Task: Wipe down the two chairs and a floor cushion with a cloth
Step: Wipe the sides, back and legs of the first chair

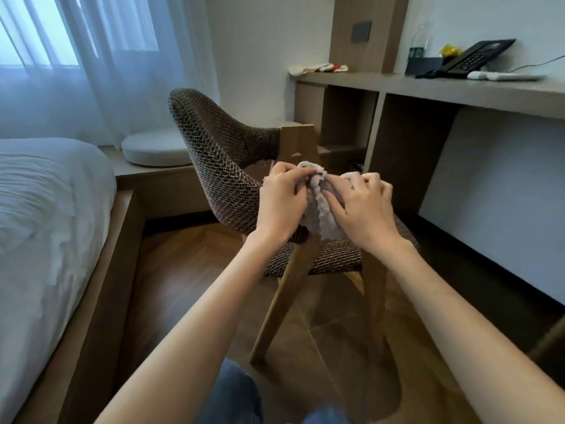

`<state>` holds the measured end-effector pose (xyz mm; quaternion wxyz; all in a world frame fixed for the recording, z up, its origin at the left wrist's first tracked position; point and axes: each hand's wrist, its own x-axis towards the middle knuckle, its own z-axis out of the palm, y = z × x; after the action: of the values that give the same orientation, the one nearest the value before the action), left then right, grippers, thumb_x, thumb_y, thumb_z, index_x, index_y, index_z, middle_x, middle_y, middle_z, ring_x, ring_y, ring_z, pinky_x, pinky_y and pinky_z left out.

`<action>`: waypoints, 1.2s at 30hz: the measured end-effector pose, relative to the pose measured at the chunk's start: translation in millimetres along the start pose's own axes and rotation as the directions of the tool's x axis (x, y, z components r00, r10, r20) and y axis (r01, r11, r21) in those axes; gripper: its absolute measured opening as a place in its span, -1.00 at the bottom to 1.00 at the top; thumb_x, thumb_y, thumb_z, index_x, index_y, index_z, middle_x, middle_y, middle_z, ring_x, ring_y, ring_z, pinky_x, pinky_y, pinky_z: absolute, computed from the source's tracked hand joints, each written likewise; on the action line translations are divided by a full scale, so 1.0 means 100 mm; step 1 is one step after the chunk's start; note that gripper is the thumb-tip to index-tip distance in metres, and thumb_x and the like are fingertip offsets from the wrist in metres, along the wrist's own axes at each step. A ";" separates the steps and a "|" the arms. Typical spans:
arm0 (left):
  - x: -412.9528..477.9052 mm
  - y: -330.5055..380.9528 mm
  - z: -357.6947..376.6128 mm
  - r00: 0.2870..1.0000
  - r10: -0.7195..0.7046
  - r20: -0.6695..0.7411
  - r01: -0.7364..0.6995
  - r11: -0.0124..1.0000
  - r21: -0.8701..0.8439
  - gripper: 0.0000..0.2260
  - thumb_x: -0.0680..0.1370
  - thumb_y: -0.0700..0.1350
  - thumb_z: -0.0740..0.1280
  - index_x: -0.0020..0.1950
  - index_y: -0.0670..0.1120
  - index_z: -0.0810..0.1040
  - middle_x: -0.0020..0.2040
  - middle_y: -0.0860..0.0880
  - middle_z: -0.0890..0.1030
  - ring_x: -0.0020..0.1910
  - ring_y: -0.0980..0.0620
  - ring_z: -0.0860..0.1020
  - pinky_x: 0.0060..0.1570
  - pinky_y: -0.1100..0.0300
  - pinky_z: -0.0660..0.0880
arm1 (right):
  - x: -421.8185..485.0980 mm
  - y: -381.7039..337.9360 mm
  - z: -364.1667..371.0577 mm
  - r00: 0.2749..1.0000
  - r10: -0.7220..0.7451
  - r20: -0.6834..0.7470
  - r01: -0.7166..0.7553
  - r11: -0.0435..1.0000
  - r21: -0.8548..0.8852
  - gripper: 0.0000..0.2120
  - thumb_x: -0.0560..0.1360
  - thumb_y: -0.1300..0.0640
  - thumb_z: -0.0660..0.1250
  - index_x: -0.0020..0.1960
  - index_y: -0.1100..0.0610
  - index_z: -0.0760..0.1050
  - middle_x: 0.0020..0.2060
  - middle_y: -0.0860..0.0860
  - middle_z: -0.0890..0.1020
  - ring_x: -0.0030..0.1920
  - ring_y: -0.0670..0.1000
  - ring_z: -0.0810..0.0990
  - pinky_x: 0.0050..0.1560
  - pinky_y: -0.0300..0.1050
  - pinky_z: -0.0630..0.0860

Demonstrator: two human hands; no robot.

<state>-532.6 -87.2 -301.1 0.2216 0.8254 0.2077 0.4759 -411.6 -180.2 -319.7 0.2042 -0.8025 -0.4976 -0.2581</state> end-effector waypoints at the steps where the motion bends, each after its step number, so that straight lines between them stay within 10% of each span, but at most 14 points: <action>1: -0.01 0.00 0.05 1.000 -0.001 0.015 0.002 1.000 -0.013 -0.72 0.55 -0.26 0.28 0.20 -0.05 0.63 0.03 -0.03 0.53 0.04 0.04 0.50 0.07 0.27 0.44 | -0.05 0.08 0.03 1.000 -0.012 -0.023 0.012 1.000 0.012 -0.62 0.63 -0.13 0.04 0.38 -0.07 0.38 0.22 0.02 0.51 0.21 0.12 0.37 0.19 0.08 0.27; 6: 0.03 0.20 0.29 0.990 0.096 0.099 -0.081 0.985 -0.153 -0.73 0.55 -0.23 0.32 0.23 -0.04 0.61 0.03 -0.01 0.53 0.05 0.09 0.50 0.09 0.11 0.52 | -0.15 0.48 -0.05 0.994 0.078 -0.071 -0.067 0.987 0.149 -0.66 0.64 -0.02 0.08 0.36 0.03 0.38 0.21 0.05 0.51 0.22 0.07 0.39 0.14 -0.05 0.36; 10: 0.03 0.35 0.38 0.980 0.131 0.152 -0.111 0.985 -0.133 -0.71 0.57 -0.22 0.30 0.26 -0.03 0.58 0.02 0.07 0.43 0.01 0.18 0.41 0.03 0.47 0.38 | -0.21 0.54 -0.06 0.989 0.139 0.041 -0.145 0.939 0.313 -0.65 0.65 0.00 0.07 0.40 0.03 0.31 0.26 0.03 0.42 0.23 -0.02 0.38 0.06 -0.21 0.34; 15: 0.08 0.12 -0.02 0.966 0.196 0.167 -0.211 0.974 0.077 -0.71 0.54 -0.26 0.31 0.25 -0.12 0.59 0.07 -0.07 0.50 0.02 0.03 0.50 0.02 0.33 0.42 | -0.09 0.09 -0.01 0.998 -0.042 -0.043 0.047 0.989 0.140 -0.68 0.62 -0.02 0.07 0.26 0.09 0.43 0.18 0.06 0.50 0.17 0.06 0.45 0.20 -0.01 0.38; 18: 0.12 -0.17 -0.38 0.985 0.136 0.111 -0.153 0.973 0.171 -0.73 0.54 -0.27 0.29 0.21 -0.11 0.61 0.03 -0.09 0.50 -0.01 -0.03 0.51 0.00 0.13 0.48 | 0.10 -0.42 0.11 0.989 -0.146 -0.013 0.146 0.977 0.158 -0.66 0.63 -0.02 0.06 0.24 0.11 0.47 0.18 0.06 0.54 0.14 0.09 0.47 0.15 0.01 0.39; 30: 0.58 -0.87 -0.94 0.965 0.071 -0.251 -0.047 0.994 0.101 -0.75 0.58 -0.22 0.30 0.24 -0.07 0.60 0.06 -0.04 0.50 -0.03 0.23 0.43 0.00 0.33 0.50 | 0.97 -1.35 0.48 0.994 -0.111 -0.015 0.090 0.719 0.689 -0.64 0.66 0.04 0.05 0.34 0.12 0.45 0.16 0.05 0.57 0.16 0.06 0.50 0.18 0.08 0.44; 36: 0.62 -0.93 -0.93 0.967 0.023 -0.255 -0.021 1.000 0.012 -0.76 0.56 -0.28 0.31 0.20 -0.13 0.61 0.03 0.03 0.44 -0.03 0.22 0.44 -0.01 0.34 0.49 | 0.93 -1.40 0.49 0.999 -0.040 0.026 0.015 0.777 0.630 -0.65 0.62 -0.03 0.01 0.29 0.10 0.37 0.03 -0.05 0.45 -0.01 -0.03 0.48 -0.04 -0.13 0.41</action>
<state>-598.2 38.8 -268.3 0.1840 0.7606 0.2273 0.5796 -493.1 -28.1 -290.2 0.4474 -0.6857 -0.5705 -0.0651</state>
